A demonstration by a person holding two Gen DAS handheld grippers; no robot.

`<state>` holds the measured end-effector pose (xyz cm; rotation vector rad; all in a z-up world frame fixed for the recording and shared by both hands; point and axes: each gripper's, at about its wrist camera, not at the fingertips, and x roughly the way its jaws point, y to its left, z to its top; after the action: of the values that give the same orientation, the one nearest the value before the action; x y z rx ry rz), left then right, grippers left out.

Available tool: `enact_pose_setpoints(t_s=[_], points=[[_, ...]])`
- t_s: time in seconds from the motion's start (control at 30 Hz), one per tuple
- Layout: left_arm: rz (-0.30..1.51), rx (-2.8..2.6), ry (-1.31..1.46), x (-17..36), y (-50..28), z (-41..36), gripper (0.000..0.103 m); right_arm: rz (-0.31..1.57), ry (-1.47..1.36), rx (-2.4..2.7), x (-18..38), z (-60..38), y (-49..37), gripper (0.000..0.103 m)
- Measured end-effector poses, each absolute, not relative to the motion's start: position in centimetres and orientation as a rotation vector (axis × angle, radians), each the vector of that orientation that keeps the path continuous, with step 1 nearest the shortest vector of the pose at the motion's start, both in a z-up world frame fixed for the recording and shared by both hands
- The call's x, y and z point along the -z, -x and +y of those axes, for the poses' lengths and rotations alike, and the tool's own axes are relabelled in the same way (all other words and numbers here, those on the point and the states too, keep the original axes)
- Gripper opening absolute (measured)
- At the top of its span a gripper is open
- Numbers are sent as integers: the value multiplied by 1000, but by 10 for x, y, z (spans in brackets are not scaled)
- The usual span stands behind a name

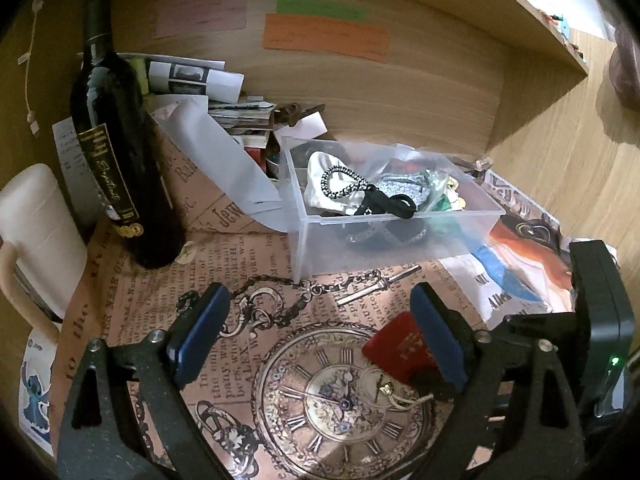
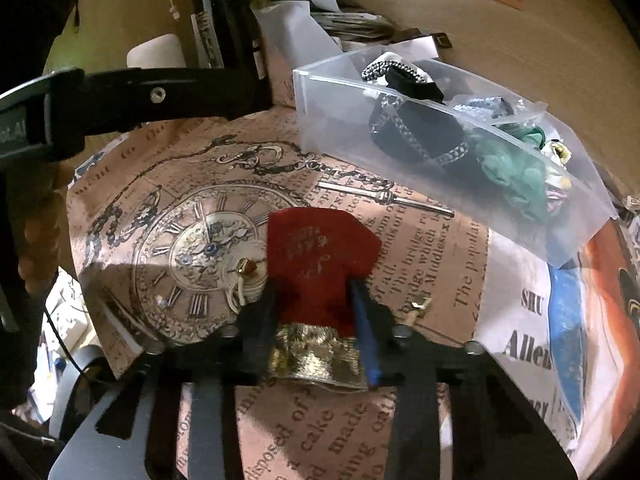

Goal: Organize soft objects
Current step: 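Grasp the red velvet pouch with the right tool, then carry the red pouch over the clear box and open the right tool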

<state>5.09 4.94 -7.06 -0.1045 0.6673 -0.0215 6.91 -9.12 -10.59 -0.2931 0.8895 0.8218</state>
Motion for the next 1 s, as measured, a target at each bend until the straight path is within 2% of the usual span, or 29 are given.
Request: enact_pose_setpoints(t_s=[0.07,0.7,0.93,1.0], points=[[663,22,111,70,-51,50,92,889,273,-822,104,-95,-70,17],[559,37,100,49,-74,30,92,586,111,-608,11,-148,-142,15],[566,33,118,53,-86,30,92,651,121,-575,31,-138,-188,16],[567,34,119,54,-88,30,92,699,142,-577,44,-130,-198,19]])
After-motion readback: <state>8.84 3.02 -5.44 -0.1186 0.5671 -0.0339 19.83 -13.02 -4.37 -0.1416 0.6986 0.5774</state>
